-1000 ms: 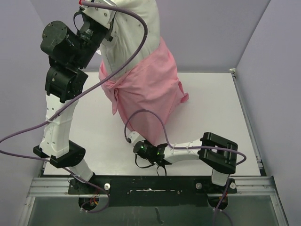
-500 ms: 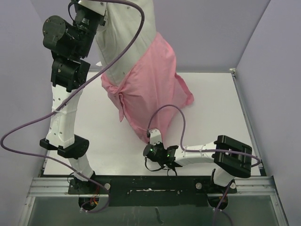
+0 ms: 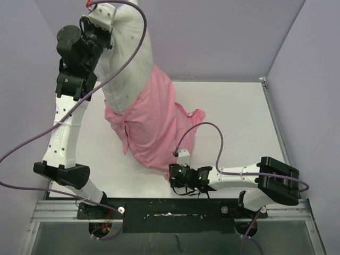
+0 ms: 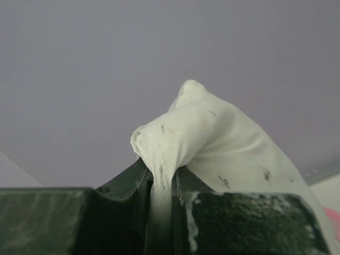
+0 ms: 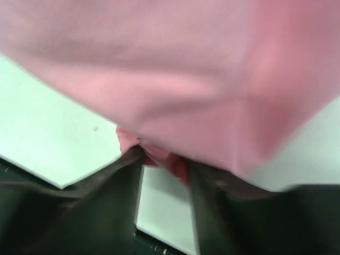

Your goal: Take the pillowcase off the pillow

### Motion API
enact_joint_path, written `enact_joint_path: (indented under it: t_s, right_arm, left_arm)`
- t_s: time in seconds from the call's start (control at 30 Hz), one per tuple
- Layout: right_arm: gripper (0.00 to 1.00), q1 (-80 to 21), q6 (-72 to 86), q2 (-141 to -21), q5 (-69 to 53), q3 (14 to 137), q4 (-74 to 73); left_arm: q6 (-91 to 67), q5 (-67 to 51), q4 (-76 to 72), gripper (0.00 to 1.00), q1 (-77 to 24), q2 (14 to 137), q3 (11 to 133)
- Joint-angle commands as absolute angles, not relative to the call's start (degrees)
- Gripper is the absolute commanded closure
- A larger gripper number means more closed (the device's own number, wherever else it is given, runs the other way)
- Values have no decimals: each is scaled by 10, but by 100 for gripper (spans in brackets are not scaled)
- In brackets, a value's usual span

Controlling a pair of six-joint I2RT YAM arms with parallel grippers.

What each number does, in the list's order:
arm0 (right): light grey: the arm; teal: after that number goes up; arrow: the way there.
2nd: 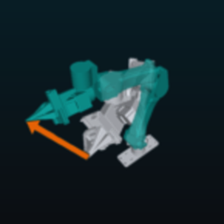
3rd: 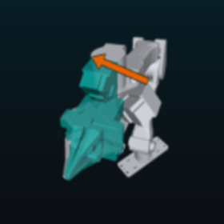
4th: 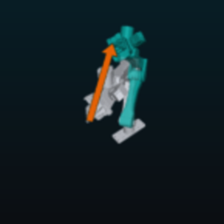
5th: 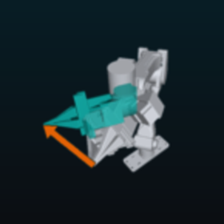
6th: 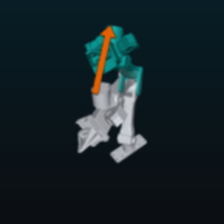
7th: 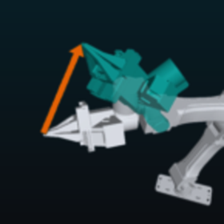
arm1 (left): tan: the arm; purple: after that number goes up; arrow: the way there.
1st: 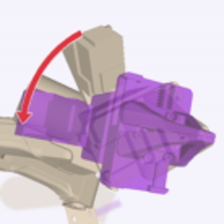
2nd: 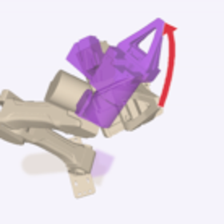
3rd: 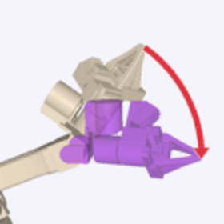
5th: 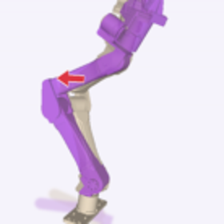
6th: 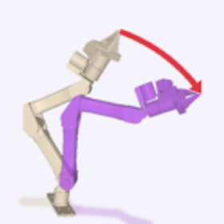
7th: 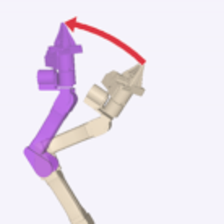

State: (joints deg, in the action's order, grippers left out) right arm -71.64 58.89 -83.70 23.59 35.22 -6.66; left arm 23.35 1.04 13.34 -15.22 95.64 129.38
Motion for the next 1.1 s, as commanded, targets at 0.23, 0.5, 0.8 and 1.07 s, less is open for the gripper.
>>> enact_joint_path:
  t_s: [0.23, 0.5, 0.8, 1.07]
  right_arm:
    - [29, -559, 424, -617, 45, 457, -197]
    - [23, -193, 294, -708, -170, 557, -199]
    - [21, -144, 227, -905, -165, 654, -192]
    - [20, -159, 212, -1001, -135, 665, -168]
  left_arm:
    - [130, -155, 113, 100, -151, 822, 1188]
    - [120, -185, 140, 100, -152, 804, 1189]
    - [129, -195, 153, 100, -152, 787, 1164]
    - [125, -201, 156, 100, -152, 787, 1165]
